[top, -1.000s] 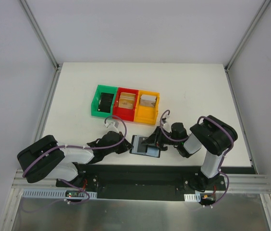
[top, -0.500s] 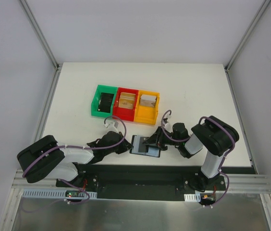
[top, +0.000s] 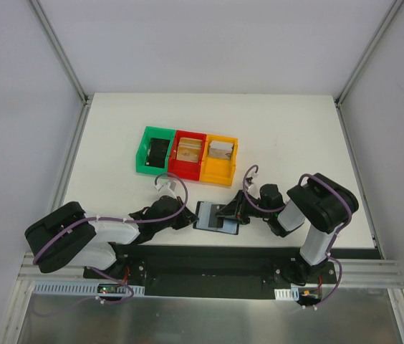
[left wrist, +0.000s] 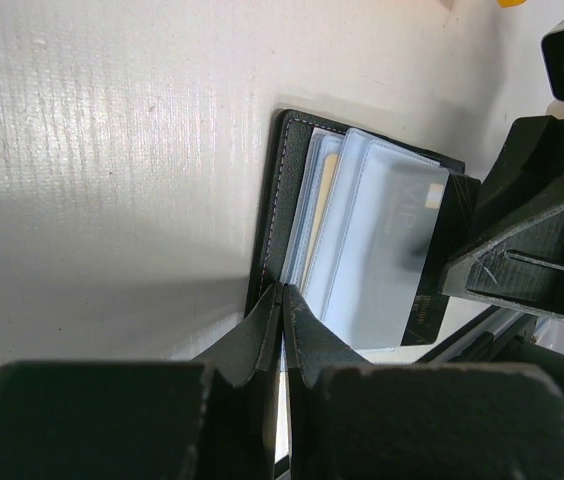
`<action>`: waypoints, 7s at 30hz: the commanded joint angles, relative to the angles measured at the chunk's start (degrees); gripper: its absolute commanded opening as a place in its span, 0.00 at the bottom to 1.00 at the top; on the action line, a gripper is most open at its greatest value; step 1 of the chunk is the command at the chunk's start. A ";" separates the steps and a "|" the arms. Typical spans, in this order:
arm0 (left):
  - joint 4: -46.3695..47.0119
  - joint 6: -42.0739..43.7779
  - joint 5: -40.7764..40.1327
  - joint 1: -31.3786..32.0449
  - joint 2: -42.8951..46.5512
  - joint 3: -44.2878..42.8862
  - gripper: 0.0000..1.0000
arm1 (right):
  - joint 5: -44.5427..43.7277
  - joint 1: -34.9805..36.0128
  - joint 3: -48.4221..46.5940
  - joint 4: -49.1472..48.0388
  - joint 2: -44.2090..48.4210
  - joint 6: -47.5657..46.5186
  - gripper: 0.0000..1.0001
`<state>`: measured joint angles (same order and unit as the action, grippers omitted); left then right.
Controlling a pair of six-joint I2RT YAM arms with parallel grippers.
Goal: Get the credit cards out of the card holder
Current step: Remove the credit card from the card holder, then place the credit card in the storage box.
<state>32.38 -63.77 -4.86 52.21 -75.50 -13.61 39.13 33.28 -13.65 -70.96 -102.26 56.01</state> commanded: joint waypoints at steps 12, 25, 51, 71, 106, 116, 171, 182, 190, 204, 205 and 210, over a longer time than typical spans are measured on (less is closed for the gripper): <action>-5.57 0.22 -1.38 0.53 0.01 2.00 0.00 | 1.56 -0.85 0.55 -3.84 1.80 -0.99 0.03; -5.05 -0.39 -1.73 0.62 0.53 2.88 0.00 | 2.17 -2.42 2.84 -3.84 2.33 -2.31 0.01; -10.84 8.65 -2.17 0.62 11.42 -2.03 0.58 | 3.42 -7.61 -4.69 43.52 31.03 -21.94 0.01; -12.26 33.00 8.86 -3.41 41.21 -7.31 0.95 | -8.30 6.35 -38.46 98.72 37.48 -62.94 0.01; -0.65 27.12 61.02 -10.90 24.09 -13.11 0.50 | 1.03 20.07 -59.47 119.03 26.94 -76.49 0.01; 0.31 27.21 60.50 -9.84 23.03 -13.64 0.29 | 1.03 20.51 -59.65 118.68 26.32 -76.49 0.01; 6.21 24.57 47.40 -11.34 31.82 -8.28 0.00 | 12.02 5.13 -33.11 78.96 47.59 -49.50 0.24; 4.80 25.36 44.42 -11.34 33.14 -7.49 0.00 | 12.46 5.04 -33.20 79.04 48.38 -49.42 0.07; 4.10 25.18 43.10 -11.34 33.22 -7.14 0.56 | 12.46 5.04 -34.95 79.13 47.24 -49.07 0.01; -42.12 32.31 2.78 -11.51 58.79 -17.69 0.97 | -7.92 4.43 -56.90 89.85 29.33 -62.85 0.00; -43.88 31.08 0.58 -11.42 60.02 -17.34 0.96 | -9.50 4.51 -59.01 89.77 25.48 -64.34 0.00; -51.18 25.37 -9.01 -11.42 65.56 -14.53 0.94 | -7.14 6.36 -67.72 87.75 13.59 -81.28 0.00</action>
<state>-9.34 -34.04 -1.56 41.15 -13.19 -30.39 33.76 37.80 -76.38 16.93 -82.50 -9.89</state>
